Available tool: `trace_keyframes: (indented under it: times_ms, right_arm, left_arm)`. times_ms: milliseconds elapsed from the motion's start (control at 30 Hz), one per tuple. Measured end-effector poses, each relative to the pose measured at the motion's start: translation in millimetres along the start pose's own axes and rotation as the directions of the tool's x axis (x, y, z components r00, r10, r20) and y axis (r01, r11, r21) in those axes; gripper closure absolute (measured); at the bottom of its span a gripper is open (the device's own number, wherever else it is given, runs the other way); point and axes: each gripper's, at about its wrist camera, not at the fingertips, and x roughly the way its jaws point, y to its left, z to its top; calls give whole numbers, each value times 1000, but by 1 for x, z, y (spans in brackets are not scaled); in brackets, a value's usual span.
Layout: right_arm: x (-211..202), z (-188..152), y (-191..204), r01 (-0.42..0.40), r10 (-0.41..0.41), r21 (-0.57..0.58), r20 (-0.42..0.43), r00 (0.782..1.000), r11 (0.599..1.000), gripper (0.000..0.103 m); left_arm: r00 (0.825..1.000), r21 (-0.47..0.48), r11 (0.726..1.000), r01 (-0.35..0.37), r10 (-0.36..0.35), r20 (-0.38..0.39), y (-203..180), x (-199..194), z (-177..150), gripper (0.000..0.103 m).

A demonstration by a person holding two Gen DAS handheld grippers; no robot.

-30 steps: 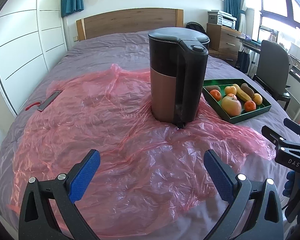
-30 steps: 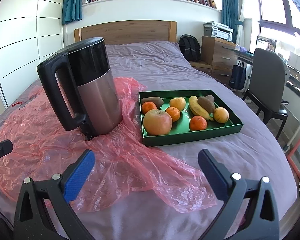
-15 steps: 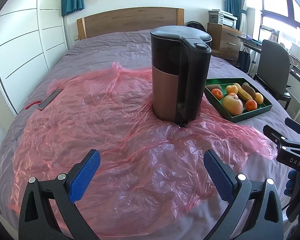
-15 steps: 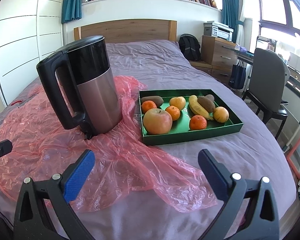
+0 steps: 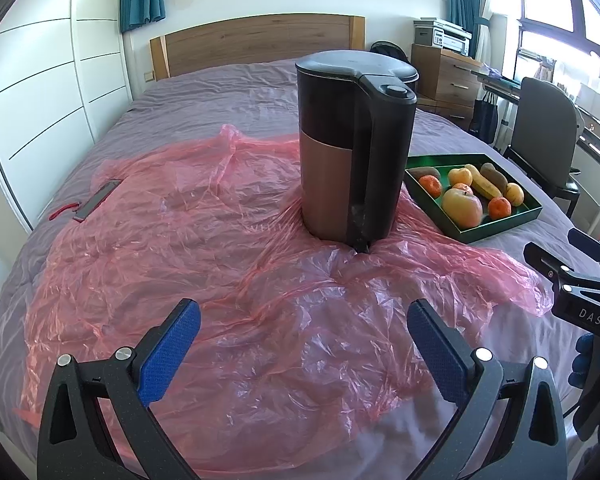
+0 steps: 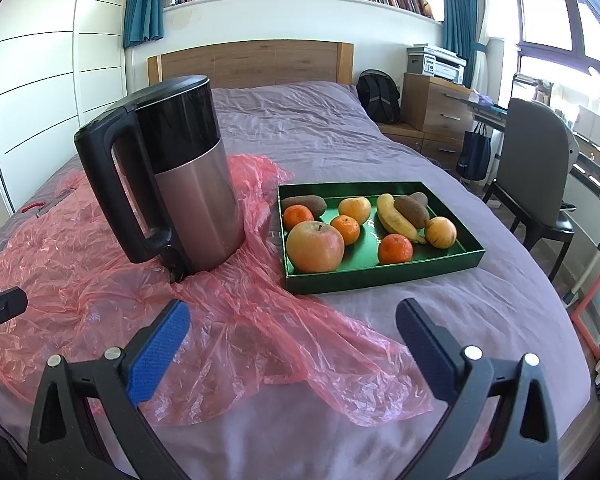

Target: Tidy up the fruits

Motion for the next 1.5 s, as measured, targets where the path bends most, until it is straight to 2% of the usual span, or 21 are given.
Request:
trace_keyframes:
  times_ms: [600,933,1500]
  right_arm:
    - [0,3,0,3,-3,4,0,1000,1000,0]
    - [-5,6,-16,33,-33,76,7,999,997,0]
    - [-3,7,-1,14,-14,27,-4,1000,1000,0]
  left_arm:
    - [1000,-4,1000,1,-1,-1,3,-1,0,1]
    - [1000,-7,1000,0,0,0,4,-1,0,1]
    - [1000,-12,1000,1,-1,8,14,-4,-1,1]
